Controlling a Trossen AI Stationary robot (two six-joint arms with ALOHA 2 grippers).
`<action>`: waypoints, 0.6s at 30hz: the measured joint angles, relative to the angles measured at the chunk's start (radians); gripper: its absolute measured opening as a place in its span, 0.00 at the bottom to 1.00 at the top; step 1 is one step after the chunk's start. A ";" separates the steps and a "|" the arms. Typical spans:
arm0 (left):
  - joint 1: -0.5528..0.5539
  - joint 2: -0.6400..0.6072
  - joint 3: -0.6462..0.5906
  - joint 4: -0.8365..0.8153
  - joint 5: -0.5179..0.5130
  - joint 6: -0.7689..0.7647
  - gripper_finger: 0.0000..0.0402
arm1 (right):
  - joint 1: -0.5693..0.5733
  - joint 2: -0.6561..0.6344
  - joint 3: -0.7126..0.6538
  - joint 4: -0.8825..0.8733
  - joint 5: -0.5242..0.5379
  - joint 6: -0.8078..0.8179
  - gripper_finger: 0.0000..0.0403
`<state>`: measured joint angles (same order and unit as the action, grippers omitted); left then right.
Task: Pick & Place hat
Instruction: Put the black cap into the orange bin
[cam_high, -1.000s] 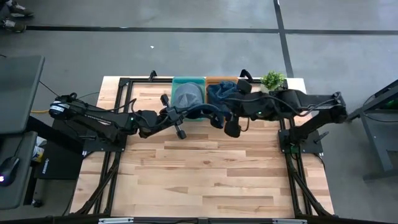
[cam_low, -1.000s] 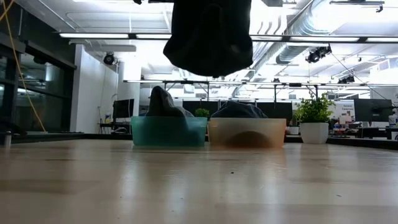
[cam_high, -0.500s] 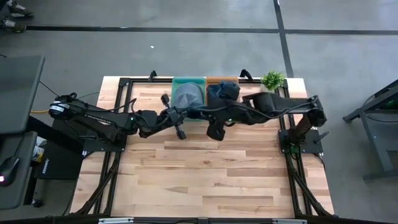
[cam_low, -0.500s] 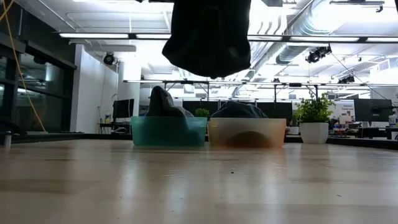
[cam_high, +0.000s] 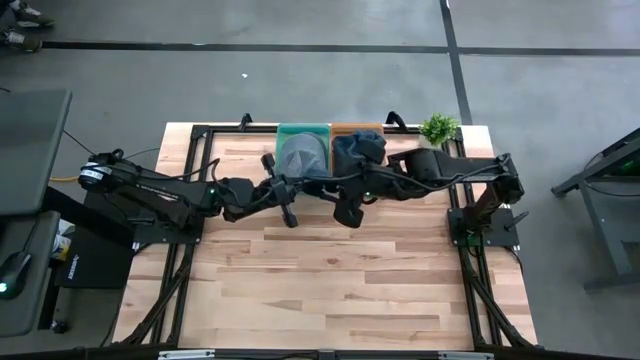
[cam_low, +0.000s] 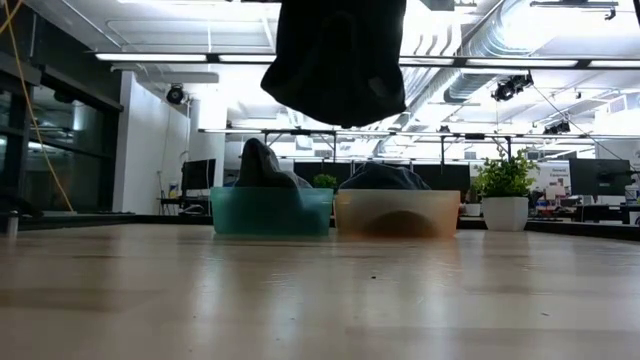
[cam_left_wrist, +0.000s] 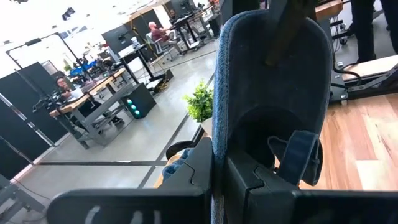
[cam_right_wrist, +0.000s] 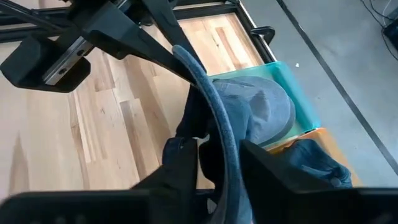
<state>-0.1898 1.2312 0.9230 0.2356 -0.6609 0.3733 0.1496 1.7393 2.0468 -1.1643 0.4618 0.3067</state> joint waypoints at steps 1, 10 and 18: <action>0.000 0.000 0.000 0.000 0.000 0.000 0.01 | 0.000 0.000 0.000 0.000 0.000 0.000 0.23; 0.000 0.000 -0.001 -0.004 0.023 -0.004 0.05 | -0.008 0.000 0.000 -0.009 -0.035 0.002 0.02; 0.000 -0.001 -0.001 0.001 0.025 -0.011 0.08 | -0.009 0.000 0.000 -0.014 -0.014 0.007 0.01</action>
<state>-0.1898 1.2304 0.9218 0.2370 -0.6357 0.3621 0.1402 1.7393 2.0468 -1.1785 0.4481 0.3141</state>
